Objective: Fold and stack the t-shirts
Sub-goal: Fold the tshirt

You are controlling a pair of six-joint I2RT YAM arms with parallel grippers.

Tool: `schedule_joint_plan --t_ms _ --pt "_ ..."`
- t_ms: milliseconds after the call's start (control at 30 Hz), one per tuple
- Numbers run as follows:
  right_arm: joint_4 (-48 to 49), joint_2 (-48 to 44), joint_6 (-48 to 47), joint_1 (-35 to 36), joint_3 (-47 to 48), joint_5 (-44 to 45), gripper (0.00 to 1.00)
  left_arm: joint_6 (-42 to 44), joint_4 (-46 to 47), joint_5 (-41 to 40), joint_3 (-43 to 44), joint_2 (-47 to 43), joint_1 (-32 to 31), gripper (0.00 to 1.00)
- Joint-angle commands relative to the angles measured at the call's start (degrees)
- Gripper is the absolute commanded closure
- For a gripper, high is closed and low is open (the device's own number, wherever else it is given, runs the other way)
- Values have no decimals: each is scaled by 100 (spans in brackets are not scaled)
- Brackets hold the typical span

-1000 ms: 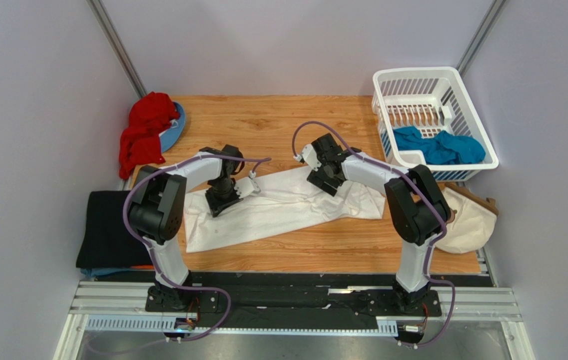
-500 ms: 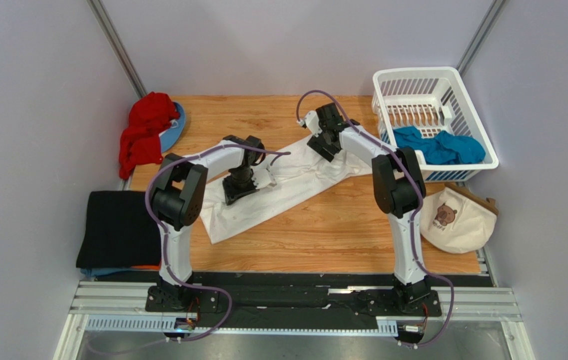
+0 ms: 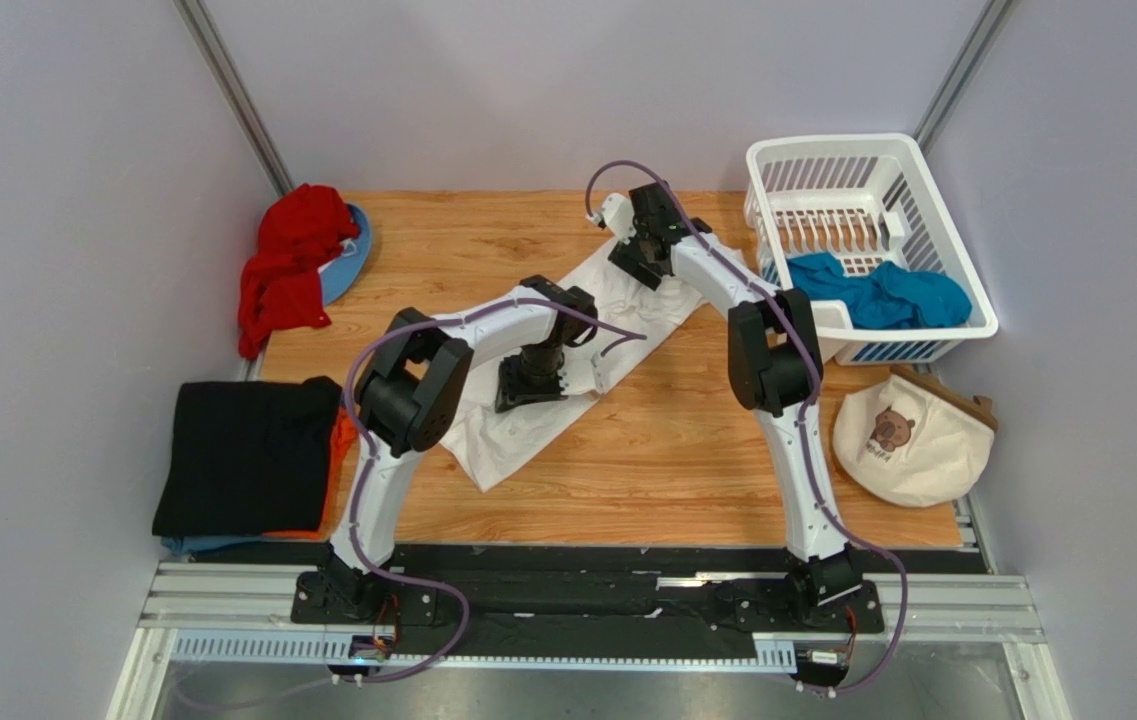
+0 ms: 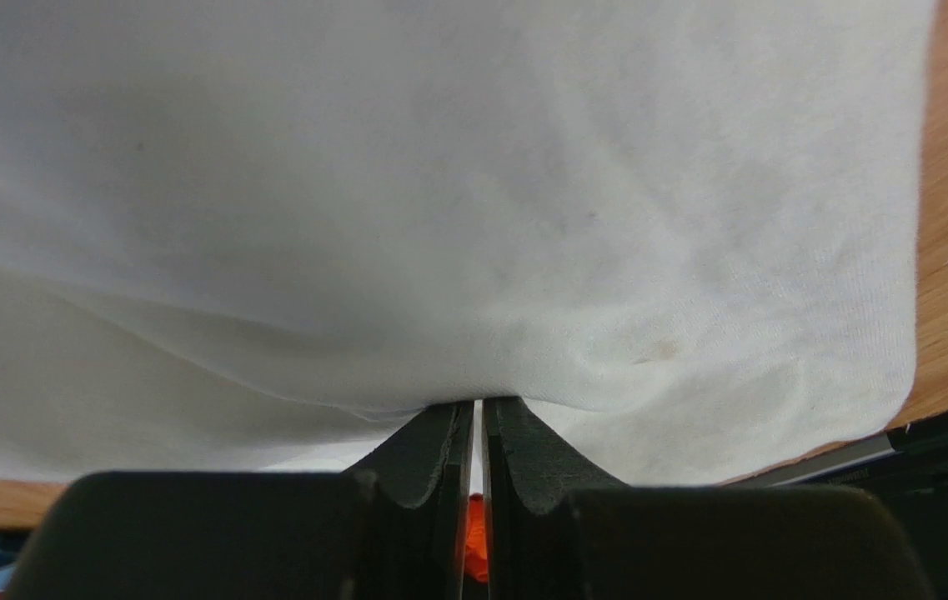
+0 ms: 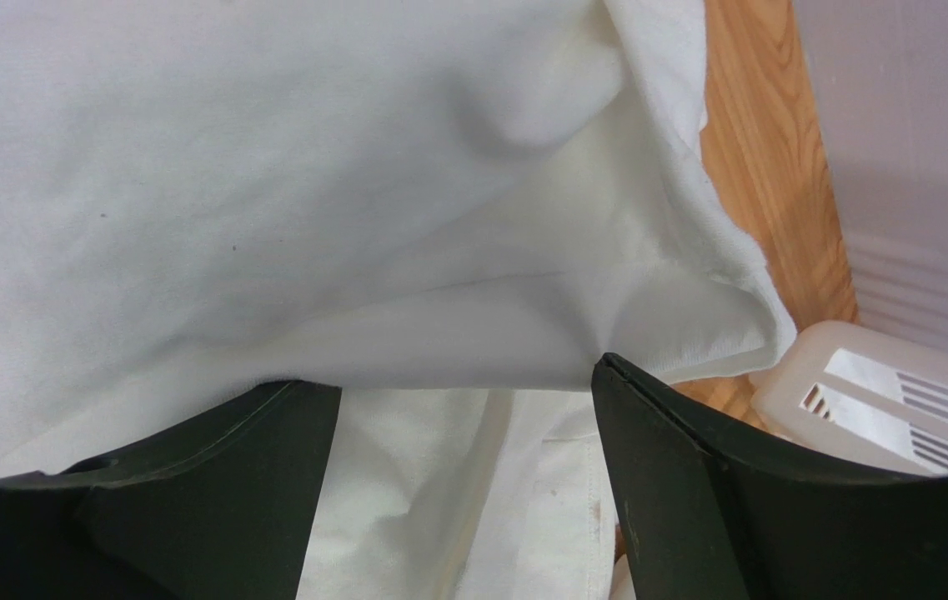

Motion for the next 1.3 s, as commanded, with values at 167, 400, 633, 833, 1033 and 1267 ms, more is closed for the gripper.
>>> schedule_joint_plan --t_ms 167,400,633,833,1033,1267 --pt "461 427 -653 43 344 -405 19 520 -336 378 855 489 -781 86" --pt "866 436 -1057 52 318 -678 19 828 -327 685 1250 717 -1132 86" --pt "1077 463 -1391 166 326 -1135 19 1013 -363 853 1575 946 -1528 86" --pt "1244 489 -1533 245 309 -1548 19 1101 -328 1064 1936 1069 -1783 86" --pt "1305 498 -1664 254 283 -1645 20 1145 -345 1240 2577 1368 -2020 86" --pt "1384 401 -1787 254 46 -1654 20 1241 -284 1345 3079 1702 -2240 87"
